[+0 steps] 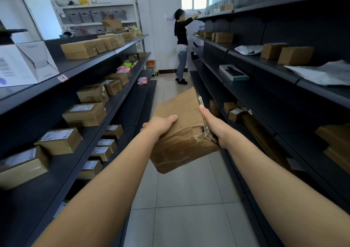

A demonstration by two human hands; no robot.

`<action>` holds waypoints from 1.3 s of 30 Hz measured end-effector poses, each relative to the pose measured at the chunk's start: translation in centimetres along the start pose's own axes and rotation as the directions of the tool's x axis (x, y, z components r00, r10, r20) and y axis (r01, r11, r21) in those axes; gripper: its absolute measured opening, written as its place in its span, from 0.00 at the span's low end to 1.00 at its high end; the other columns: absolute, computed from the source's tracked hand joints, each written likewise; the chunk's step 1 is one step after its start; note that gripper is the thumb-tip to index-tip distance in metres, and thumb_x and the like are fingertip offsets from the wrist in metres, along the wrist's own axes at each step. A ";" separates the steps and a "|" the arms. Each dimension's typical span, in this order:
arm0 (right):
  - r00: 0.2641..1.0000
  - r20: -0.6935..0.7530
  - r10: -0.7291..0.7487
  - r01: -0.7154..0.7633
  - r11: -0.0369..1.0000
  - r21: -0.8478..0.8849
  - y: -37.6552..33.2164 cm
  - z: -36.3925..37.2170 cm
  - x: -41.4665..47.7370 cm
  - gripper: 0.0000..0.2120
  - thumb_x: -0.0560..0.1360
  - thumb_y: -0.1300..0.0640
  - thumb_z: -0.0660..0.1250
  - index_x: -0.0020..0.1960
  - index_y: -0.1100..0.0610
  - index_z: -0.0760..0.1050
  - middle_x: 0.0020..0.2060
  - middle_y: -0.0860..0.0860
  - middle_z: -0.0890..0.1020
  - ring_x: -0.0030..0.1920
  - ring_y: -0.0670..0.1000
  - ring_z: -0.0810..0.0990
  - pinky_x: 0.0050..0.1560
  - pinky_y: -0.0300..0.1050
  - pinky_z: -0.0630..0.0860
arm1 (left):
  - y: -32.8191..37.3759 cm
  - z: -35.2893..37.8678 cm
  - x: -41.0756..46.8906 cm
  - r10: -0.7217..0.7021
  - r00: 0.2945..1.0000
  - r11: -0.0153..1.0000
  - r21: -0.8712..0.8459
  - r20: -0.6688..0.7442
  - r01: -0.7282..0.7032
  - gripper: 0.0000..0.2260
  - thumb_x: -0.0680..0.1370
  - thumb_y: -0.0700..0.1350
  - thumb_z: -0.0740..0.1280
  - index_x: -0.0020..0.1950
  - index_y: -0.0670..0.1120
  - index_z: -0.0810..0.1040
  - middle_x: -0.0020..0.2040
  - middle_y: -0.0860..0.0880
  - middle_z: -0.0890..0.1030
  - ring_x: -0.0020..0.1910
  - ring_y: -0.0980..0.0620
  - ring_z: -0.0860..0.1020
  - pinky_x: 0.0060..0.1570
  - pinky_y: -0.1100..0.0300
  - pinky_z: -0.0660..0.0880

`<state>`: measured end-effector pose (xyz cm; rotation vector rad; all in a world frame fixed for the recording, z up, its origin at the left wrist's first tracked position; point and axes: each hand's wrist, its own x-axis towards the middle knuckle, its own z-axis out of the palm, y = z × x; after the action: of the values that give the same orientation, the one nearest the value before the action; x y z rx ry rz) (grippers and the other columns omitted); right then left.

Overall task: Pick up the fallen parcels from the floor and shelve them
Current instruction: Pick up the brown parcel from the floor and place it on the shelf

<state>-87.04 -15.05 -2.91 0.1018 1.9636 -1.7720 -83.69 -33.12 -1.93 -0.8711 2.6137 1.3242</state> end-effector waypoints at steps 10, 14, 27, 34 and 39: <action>0.996 -0.066 -0.055 0.055 0.999 0.000 0.1 -0.3 0.7 0.30 0.73 0.36 0.66 0.65 0.58 0.74 0.47 0.58 0.86 0.40 0.56 0.87 0.37 0.47 0.82 | -0.2 0.4 0.1 0.010 0.992 0.992 -0.126 0.128 0.006 0.39 0.72 0.72 0.59 0.70 0.44 0.70 0.61 0.43 0.77 0.57 0.40 0.76 0.57 0.49 0.72; 0.995 -0.023 -0.098 0.099 0.995 0.034 -0.5 -0.8 0.9 0.32 0.70 0.41 0.72 0.67 0.59 0.72 0.52 0.60 0.85 0.46 0.59 0.87 0.48 0.53 0.84 | -0.4 0.6 -0.2 0.013 0.978 0.947 -0.316 0.210 0.056 0.36 0.72 0.72 0.60 0.68 0.45 0.72 0.49 0.44 0.79 0.46 0.44 0.79 0.49 0.51 0.74; 0.993 0.045 -0.112 0.105 0.986 0.128 0.2 0.1 1.4 0.23 0.75 0.40 0.67 0.63 0.54 0.76 0.53 0.58 0.86 0.52 0.59 0.85 0.58 0.59 0.79 | 1.8 2.2 -0.6 0.164 0.949 0.873 -0.488 0.269 -0.012 0.33 0.73 0.62 0.68 0.71 0.44 0.70 0.58 0.42 0.83 0.53 0.41 0.82 0.60 0.45 0.77; 0.987 -0.128 -0.092 0.121 0.964 0.235 0.0 0.5 1.5 0.11 0.79 0.48 0.64 0.49 0.51 0.82 0.47 0.56 0.87 0.53 0.60 0.84 0.60 0.62 0.77 | 1.9 2.3 -0.8 0.170 0.968 0.852 -0.521 0.184 -0.051 0.38 0.71 0.60 0.72 0.74 0.43 0.63 0.63 0.42 0.78 0.58 0.42 0.79 0.60 0.44 0.76; 0.998 0.019 -0.062 0.058 0.986 0.159 -0.7 0.2 1.5 0.26 0.70 0.34 0.66 0.57 0.52 0.81 0.52 0.56 0.85 0.55 0.59 0.83 0.60 0.56 0.77 | 2.1 1.8 -1.1 0.184 0.960 0.801 -0.598 0.211 -0.022 0.35 0.70 0.58 0.75 0.70 0.42 0.69 0.57 0.42 0.82 0.52 0.43 0.83 0.52 0.48 0.80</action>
<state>-88.61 -15.74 -2.87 0.0754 1.8244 -1.9581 -84.17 -30.31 -1.17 -0.5449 2.0803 2.1817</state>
